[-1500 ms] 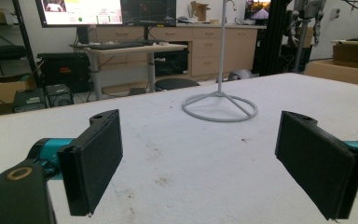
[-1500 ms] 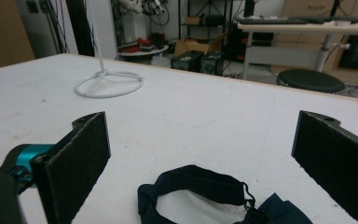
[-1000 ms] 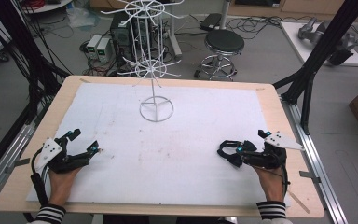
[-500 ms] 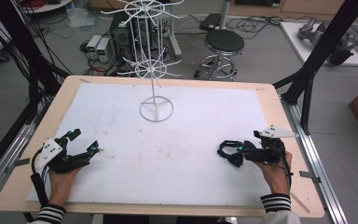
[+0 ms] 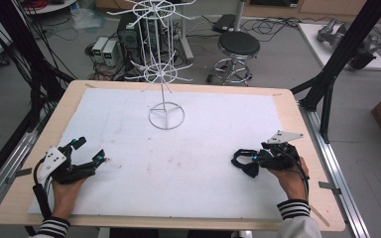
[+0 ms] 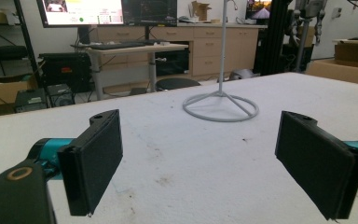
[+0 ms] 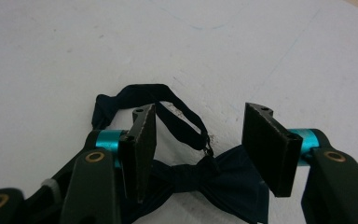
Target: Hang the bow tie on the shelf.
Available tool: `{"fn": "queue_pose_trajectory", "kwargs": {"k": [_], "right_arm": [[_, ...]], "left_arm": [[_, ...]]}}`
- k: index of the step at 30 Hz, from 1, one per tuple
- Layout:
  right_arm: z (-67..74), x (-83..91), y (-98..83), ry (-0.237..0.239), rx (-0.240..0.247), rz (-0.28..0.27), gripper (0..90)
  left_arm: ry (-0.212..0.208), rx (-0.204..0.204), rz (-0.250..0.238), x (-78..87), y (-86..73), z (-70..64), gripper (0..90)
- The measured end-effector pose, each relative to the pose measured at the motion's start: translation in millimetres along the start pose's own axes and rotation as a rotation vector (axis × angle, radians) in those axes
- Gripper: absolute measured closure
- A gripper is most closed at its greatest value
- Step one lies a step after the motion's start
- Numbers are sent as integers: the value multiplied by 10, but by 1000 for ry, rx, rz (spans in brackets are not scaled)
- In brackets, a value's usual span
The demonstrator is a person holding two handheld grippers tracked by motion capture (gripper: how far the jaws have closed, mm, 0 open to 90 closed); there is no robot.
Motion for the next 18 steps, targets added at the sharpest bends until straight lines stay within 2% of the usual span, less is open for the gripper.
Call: {"fn": "queue_pose_trajectory", "kwargs": {"k": [10, 18], "right_arm": [[10, -114, -51, 16, 66, 69, 509], [-2, -166, -110, 6, 107, 116, 527]], "left_arm": [[1, -1, 3, 1, -2, 4, 153], [0, 1, 3, -2, -3, 2, 153]]}}
Point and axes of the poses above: each handheld gripper's, and its own axes: x roughly backward along the jaws, y roughly out of its top, z roughly to its left, the point moved 10 cm from there along -x, roughly forward along the jaws, and after that the axes turned 11 degrees about -y, right-handed, at the moved point
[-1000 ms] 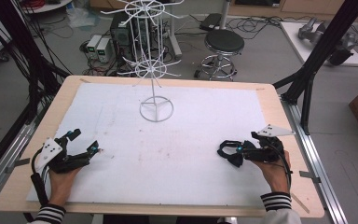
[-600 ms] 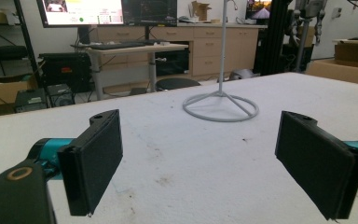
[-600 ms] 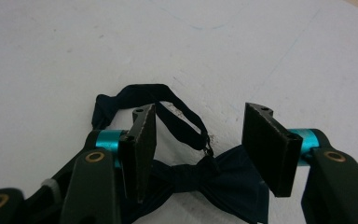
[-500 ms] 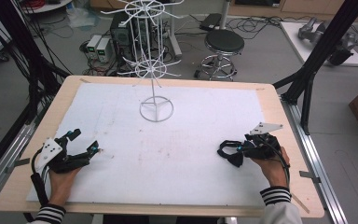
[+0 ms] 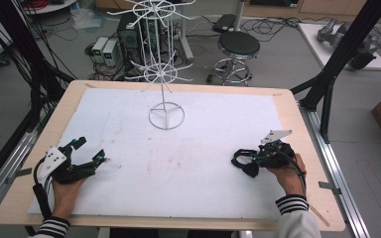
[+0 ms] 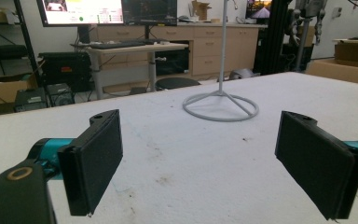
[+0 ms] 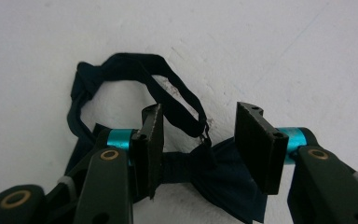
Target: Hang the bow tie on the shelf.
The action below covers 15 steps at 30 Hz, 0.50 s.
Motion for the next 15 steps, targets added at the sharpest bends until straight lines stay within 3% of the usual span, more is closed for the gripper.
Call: {"fn": "queue_pose_trajectory", "kwargs": {"k": [3, 6, 15], "right_arm": [[16, -17, -19, 2, 24, 18, 554], [36, -20, -28, -4, 65, 32, 670], [69, -32, -35, -10, 97, 52, 864]], "left_arm": [[-1, 0, 1, 0, -1, -1, 153], [1, 1, -1, -2, 0, 1, 154], [-1, 0, 1, 0, -1, 0, 154]]}}
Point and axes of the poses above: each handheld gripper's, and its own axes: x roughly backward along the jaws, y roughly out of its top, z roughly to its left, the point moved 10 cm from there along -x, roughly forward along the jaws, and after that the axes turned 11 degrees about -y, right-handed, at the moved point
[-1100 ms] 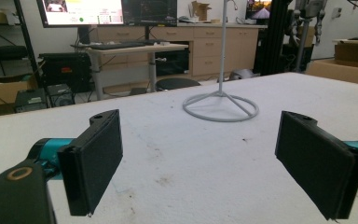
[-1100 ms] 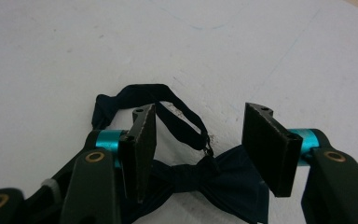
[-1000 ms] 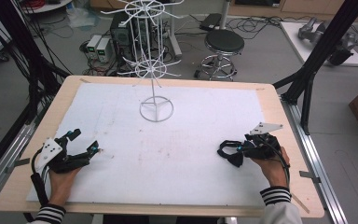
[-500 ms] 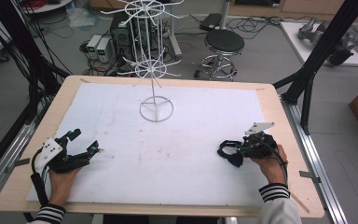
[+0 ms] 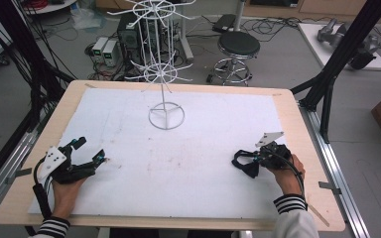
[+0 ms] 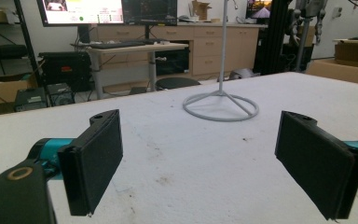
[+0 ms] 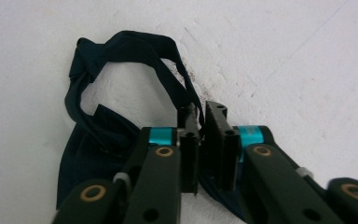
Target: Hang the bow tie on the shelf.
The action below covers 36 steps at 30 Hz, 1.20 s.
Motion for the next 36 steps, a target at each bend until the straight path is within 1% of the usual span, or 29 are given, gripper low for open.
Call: {"fn": "queue_pose_trajectory", "kwargs": {"k": [1, 6, 7, 8, 9, 10, 11, 12, 13, 14, 16, 18, 19, 20, 21, 22, 23, 24, 25, 27, 28, 29, 30, 31, 32, 33, 34, 35, 36], "right_arm": [[-7, 1, -1, 5, -13, -1, 871], [-28, 15, -1, -4, -27, -6, 874], [-36, 29, 13, -5, -40, -20, 874], [-36, 29, 13, -5, -40, -20, 874], [-44, 51, 36, -7, -58, -37, 874], [-44, 51, 36, -7, -58, -37, 874], [-50, 62, 52, -7, -63, -50, 874], [-50, 83, 86, -3, -84, -75, 874], [-50, 83, 86, -3, -84, -75, 874], [-54, 101, 116, -8, -91, -96, 874], [-56, 122, 148, -9, -108, -118, 875], [-61, 132, 168, -13, -115, -132, 875], [-64, 144, 185, -14, -130, -144, 875], [-78, 168, 225, -10, -167, -176, 876], [-78, 168, 225, -10, -167, -176, 876], [-82, 181, 246, -6, -186, -192, 876], [-88, 206, 283, -3, -212, -221, 876], [-90, 218, 300, -3, -221, -232, 876], [-90, 218, 300, -3, -221, -232, 876], [-84, 251, 361, 2, -246, -270, 876], [-84, 251, 361, 2, -246, -270, 876], [-81, 263, 386, 4, -257, -284, 876], [-68, 291, 450, 18, -286, -321, 876], [-68, 291, 450, 18, -286, -321, 876], [-53, 315, 511, 29, -310, -352, 876], [-47, 324, 541, 32, -317, -366, 876], [-47, 324, 541, 32, -317, -366, 876], [-30, 341, 602, 38, -333, -392, 876], [-30, 341, 602, 38, -333, -392, 876]], "left_arm": [[1, -1, 0, 1, 0, 2, 154], [0, 0, 1, 1, -1, 1, 154], [0, 0, 1, 1, -1, 1, 154], [0, 0, 2, 2, -2, 2, 154], [1, 0, 1, 1, -1, 2, 154], [1, 0, 1, 1, -1, 2, 154], [0, -1, 2, 2, -2, 2, 154], [0, -1, 2, 2, -2, 2, 154], [0, -1, 2, 2, -2, 2, 154], [0, -1, 2, 2, -2, 2, 154], [0, 0, 2, 1, -1, 1, 154], [1, 1, -3, -3, 1, 0, 154], [1, 0, -1, -2, 0, 0, 154], [1, 1, -2, -2, 1, -1, 154], [1, 0, -2, -3, 1, 0, 154], [1, 0, -1, -2, 0, 0, 154], [0, 2, -1, -2, 1, -1, 154], [2, 1, -2, -2, 1, 1, 154], [2, 1, -2, -2, 1, 1, 154], [1, 0, -1, -2, 0, 0, 154], [2, 1, -2, -3, 1, 0, 154], [1, 0, 0, -2, 0, 0, 154], [2, 0, -1, -2, 0, 1, 154], [2, 0, -2, -3, 1, 0, 154], [2, 1, -3, -3, 1, -1, 154], [2, 0, -2, -3, 1, -1, 154], [2, 0, -2, -3, 1, -1, 154], [2, 0, -2, -3, 1, -1, 154], [1, 0, 0, -2, 0, -1, 154]]}}
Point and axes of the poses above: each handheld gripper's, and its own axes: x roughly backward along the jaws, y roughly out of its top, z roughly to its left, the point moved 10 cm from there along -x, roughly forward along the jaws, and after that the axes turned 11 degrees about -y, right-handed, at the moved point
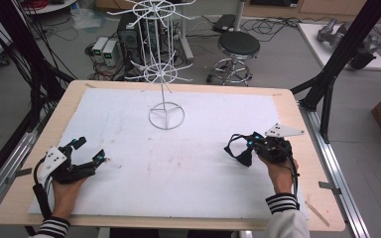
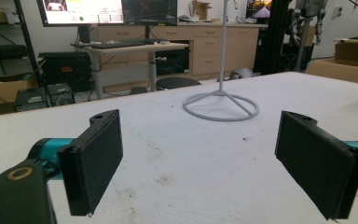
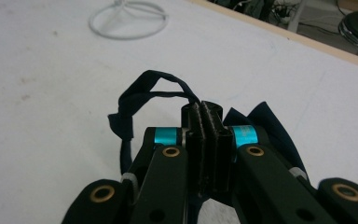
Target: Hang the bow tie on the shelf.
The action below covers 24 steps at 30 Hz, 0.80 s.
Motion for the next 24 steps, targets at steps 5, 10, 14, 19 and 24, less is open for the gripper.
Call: {"fn": "queue_pose_trajectory", "kwargs": {"k": [5, 10, 14, 19, 24], "right_arm": [[115, -15, 146, 30, -42, -58, 877], [234, -55, 304, 45, -30, -89, 877], [380, -106, 479, 69, -27, -120, 877], [520, -167, 659, 85, -15, -144, 877], [659, -225, 838, 112, -21, -172, 877]], "left_arm": [[1, -4, 2, 1, -2, 0, 154], [-1, -5, 4, 2, -2, -1, 154], [1, -4, 2, 0, -1, -1, 154], [0, -4, 1, 0, 0, -1, 154], [0, -2, 4, 0, -3, 1, 154]]}}
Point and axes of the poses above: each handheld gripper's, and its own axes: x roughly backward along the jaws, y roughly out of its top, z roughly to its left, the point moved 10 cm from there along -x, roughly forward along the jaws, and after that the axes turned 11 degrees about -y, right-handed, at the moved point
